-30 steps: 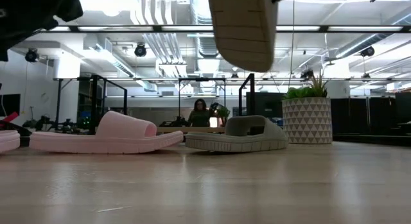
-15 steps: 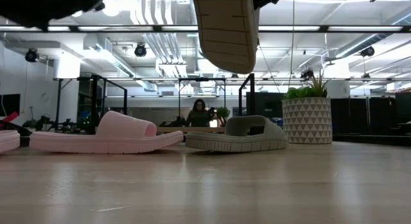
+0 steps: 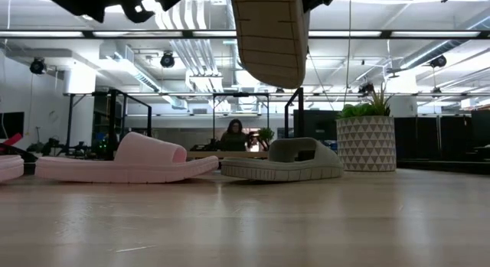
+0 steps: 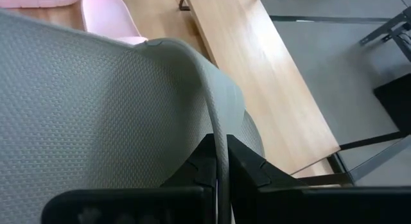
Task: Pick and place slides into the shelf
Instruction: Put the right gray slipper on the shelf
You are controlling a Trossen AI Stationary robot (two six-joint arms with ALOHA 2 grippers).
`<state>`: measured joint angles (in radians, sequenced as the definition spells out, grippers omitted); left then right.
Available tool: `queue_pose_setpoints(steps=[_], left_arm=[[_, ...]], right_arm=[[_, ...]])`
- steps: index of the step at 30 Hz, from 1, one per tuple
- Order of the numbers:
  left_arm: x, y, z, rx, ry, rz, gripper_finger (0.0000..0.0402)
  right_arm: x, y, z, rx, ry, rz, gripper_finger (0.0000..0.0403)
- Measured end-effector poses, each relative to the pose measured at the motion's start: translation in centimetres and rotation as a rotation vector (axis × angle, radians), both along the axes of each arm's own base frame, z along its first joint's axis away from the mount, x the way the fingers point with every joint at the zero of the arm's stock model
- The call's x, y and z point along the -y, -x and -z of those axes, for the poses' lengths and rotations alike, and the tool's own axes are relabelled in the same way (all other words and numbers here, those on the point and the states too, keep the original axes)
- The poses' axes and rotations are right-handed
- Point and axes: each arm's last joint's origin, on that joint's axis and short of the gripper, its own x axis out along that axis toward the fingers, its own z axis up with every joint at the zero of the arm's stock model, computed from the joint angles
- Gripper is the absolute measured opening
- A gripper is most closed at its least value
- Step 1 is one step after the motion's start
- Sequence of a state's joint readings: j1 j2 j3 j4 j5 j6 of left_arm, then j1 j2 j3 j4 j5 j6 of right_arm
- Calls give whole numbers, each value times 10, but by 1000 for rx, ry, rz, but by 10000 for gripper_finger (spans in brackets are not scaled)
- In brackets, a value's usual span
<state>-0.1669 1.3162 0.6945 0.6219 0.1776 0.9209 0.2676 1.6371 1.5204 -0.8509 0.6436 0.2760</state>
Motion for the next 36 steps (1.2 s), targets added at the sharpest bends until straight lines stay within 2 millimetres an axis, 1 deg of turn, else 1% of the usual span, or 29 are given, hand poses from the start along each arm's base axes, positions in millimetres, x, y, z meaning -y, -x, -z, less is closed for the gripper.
queue_pose_setpoints(steps=[4,11,13,15,17,19,24,25,31,36], left_arm=[[2,-11,1,-4,-30,0,248],[5,-20,-3,4,-29,4,248],[5,-23,-6,11,-28,4,241],[6,-26,-5,9,-29,4,224],[6,-27,-1,1,-49,4,196],[6,-28,0,8,-81,-2,159],[5,-27,-3,31,-128,-20,45],[5,-26,-3,33,-130,-22,34],[4,-25,-3,26,-148,-58,34],[3,-23,5,-11,-234,-113,34]], right_arm=[[1,0,0,-4,6,-3,11],[4,-1,0,0,10,4,11],[4,-2,-1,8,9,6,11],[5,-4,-2,23,9,2,11],[4,-4,-2,27,16,-8,11],[4,-5,-3,27,20,-13,11],[4,-5,-3,26,22,-15,12],[4,-5,-3,26,22,-16,12],[5,-5,-3,26,27,-17,16],[4,-4,-3,0,62,-51,50]])
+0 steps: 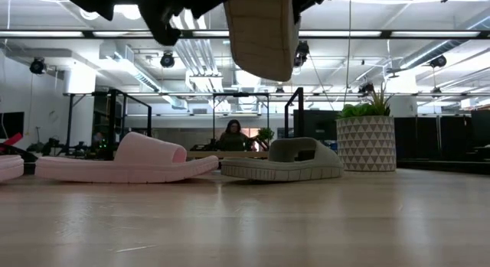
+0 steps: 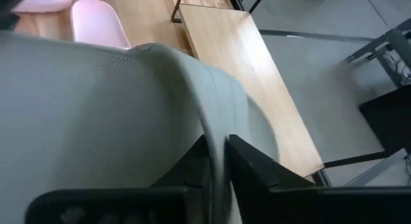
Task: Pick and place slides into the shelf
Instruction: Put the right gray slipper on the shelf
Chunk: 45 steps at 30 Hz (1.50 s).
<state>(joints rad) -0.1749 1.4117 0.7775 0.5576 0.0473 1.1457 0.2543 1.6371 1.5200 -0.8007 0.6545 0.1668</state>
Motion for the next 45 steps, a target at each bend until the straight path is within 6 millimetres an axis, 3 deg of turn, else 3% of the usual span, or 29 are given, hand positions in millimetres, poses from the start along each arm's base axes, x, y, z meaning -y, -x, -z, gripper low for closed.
queue_pose_setpoints(steps=[9,14,18,23,32,39,45], left_arm=[[-4,1,6,-42,-48,-149,33],[-6,6,14,-59,-106,-209,33],[-7,18,10,-37,-104,-235,33],[-11,43,-2,28,-76,-218,33],[-11,78,-7,117,-15,-44,32],[-8,85,-7,175,-7,76,32],[-7,87,-6,175,-7,115,32]], right_arm=[[0,1,0,-30,32,-36,145],[-1,7,-8,-11,29,-39,176],[-6,18,-21,28,85,-52,178],[-35,27,-26,8,293,-181,165],[-76,19,4,102,560,-469,140],[-69,12,17,142,676,-510,134],[-56,17,8,174,638,-462,149]])
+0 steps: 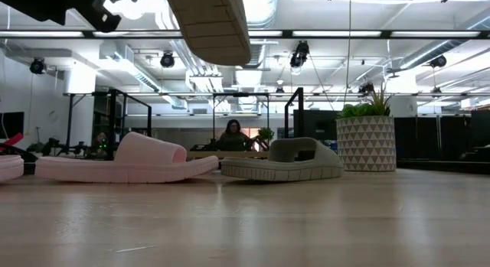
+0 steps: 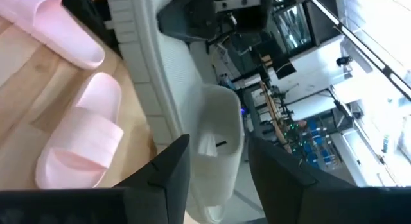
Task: Pick and place slides into the shelf
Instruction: Put the right gray slipper on the shelf
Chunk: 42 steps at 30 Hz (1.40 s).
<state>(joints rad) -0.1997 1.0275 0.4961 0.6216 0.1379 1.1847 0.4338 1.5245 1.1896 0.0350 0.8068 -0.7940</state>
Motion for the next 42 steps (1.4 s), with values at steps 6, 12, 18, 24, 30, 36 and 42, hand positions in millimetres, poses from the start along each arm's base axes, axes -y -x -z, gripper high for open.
queue_pose_setpoints(steps=[6,12,18,24,30,36,42], left_arm=[[1,4,-5,24,3,22,32],[3,14,-14,77,-2,145,32],[3,16,-18,119,-2,190,32],[5,11,-19,136,4,204,32],[6,8,-18,155,20,220,32],[7,4,-17,173,22,223,32],[8,-3,-15,172,21,223,32]], right_arm=[[11,12,7,-3,-33,23,161],[25,24,23,-22,-72,15,162],[33,21,25,24,-76,-12,162],[42,17,24,19,-72,-16,162],[51,14,24,16,-79,-10,162],[59,11,24,11,-102,-45,162],[64,9,23,25,-116,-41,162]])
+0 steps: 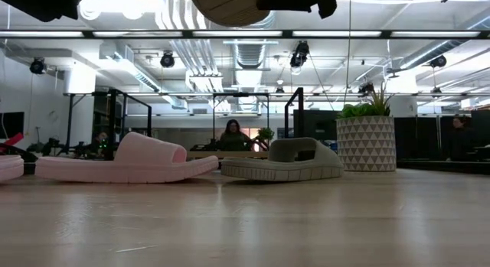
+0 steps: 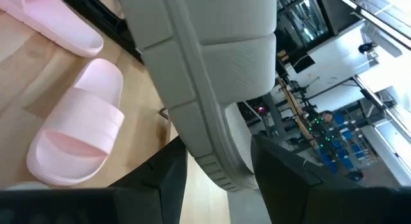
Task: Pick and place slides into the shelf
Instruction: Put the right gray slipper on the shelf
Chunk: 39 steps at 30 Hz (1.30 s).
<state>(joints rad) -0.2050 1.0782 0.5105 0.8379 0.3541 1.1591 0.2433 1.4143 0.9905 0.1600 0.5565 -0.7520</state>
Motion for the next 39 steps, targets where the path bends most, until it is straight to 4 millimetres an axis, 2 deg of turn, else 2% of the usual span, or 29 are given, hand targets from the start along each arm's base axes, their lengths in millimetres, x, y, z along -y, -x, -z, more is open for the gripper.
queue_pose_setpoints(steps=[3,6,12,13,15,20,27,34,39], left_arm=[[0,-2,0,12,2,1,32],[1,-2,0,13,2,3,32],[0,-2,0,14,9,-13,32],[0,-2,0,6,23,-18,33],[-1,-2,-1,-15,71,-30,50],[-6,2,-2,-101,226,-130,130],[-13,26,-5,-335,381,-199,221],[-19,58,-16,-388,475,-170,245],[-23,79,-27,-365,545,-137,246]], right_arm=[[-1,-1,0,10,-23,-27,159],[-1,-1,0,16,-46,-23,137],[-1,-1,0,-2,-5,-37,38],[-1,-1,0,-3,-2,-38,33],[-1,-1,0,-3,-1,-36,33],[0,0,3,-30,11,-11,33],[1,2,8,-55,36,25,33],[2,3,13,-87,66,20,33],[3,8,27,-169,99,15,33]])
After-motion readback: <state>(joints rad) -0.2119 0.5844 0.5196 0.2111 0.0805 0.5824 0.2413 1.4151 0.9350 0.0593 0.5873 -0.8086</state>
